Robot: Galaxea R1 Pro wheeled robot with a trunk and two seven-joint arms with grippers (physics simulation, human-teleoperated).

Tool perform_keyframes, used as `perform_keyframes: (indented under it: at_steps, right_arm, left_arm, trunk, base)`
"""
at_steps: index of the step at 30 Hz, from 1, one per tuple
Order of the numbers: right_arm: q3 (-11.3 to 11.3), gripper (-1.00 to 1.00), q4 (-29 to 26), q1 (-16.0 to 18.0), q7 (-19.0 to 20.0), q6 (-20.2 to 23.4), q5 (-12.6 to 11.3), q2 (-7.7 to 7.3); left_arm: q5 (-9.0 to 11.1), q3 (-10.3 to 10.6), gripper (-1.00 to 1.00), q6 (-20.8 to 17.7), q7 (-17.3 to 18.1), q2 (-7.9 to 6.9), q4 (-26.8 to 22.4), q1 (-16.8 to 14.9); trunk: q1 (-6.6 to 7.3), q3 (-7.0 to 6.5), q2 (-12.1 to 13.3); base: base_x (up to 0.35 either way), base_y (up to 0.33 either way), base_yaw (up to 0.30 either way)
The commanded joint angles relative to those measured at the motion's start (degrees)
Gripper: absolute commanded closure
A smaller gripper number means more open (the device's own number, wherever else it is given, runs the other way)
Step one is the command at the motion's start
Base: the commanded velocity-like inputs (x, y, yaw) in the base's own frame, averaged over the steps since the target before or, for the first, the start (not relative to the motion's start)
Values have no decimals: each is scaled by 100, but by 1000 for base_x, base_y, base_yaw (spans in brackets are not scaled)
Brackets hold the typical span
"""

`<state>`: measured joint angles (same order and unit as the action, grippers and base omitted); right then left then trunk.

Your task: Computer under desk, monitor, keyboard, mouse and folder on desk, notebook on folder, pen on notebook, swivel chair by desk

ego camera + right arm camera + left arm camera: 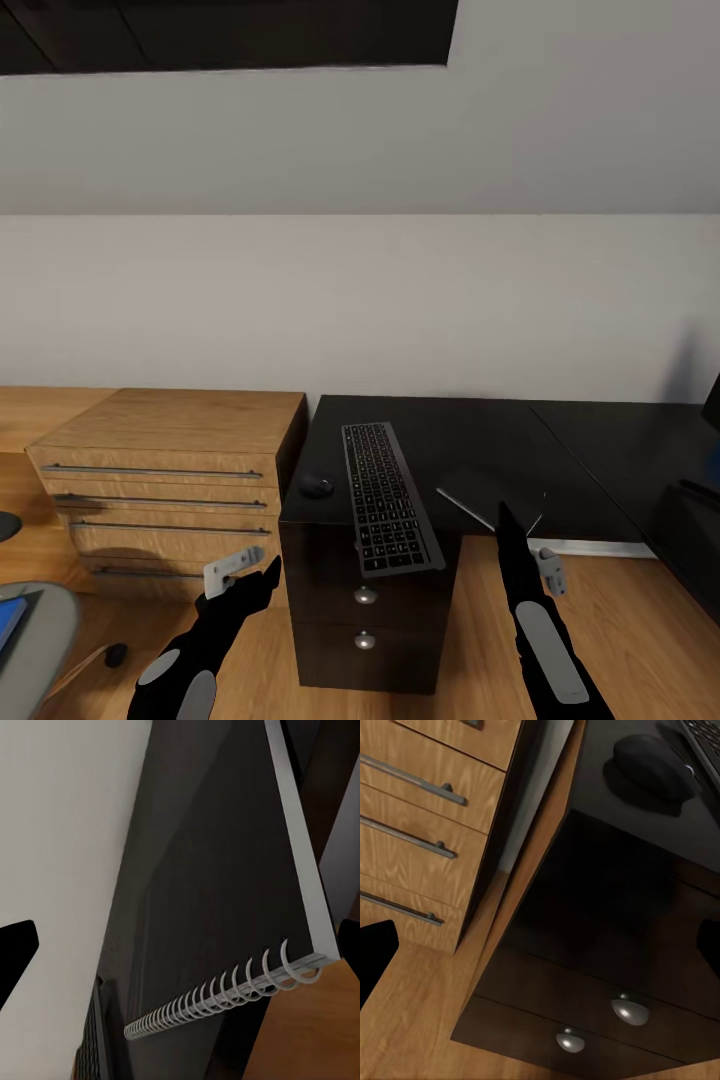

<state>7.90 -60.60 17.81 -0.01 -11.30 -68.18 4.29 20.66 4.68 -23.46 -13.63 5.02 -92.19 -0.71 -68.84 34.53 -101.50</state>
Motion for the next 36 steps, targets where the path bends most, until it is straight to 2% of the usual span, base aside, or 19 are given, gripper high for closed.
perform_keyframes:
  at_steps: [1, 11, 24, 31, 36]
  right_arm:
    - [1, -100, -5, 3, 0, -16, -52, 2]
    - [1, -100, -5, 3, 1, -14, -47, 2]
    - [1, -100, 29, 3, 5, -20, -24, -25]
    - [1, -100, 66, 3, -2, -6, -16, -281]
    - [1, -100, 84, 3, 0, -11, -17, -400]
  left_arm:
    - [61, 7, -100, -18, -52, -1, -9, -2]
    - [61, 5, -100, -18, -52, -1, -10, -4]
    - [61, 0, -100, -23, -52, -1, -4, -3]
    - [68, 6, -100, -25, -61, 1, 61, -5]
    - [60, 14, -100, -24, -65, 6, 294, -2]
  trunk:
    - [1, 6, -3]
    - [1, 6, -3]
    - [1, 6, -3]
    - [1, 6, -3]
    - [1, 6, -3]
  base:
    - [0, 0, 0]
    - [-24, 0, 0]
    - [-314, 0, 0]
    - [-335, -23, 0]
    - [-277, -80, 0]
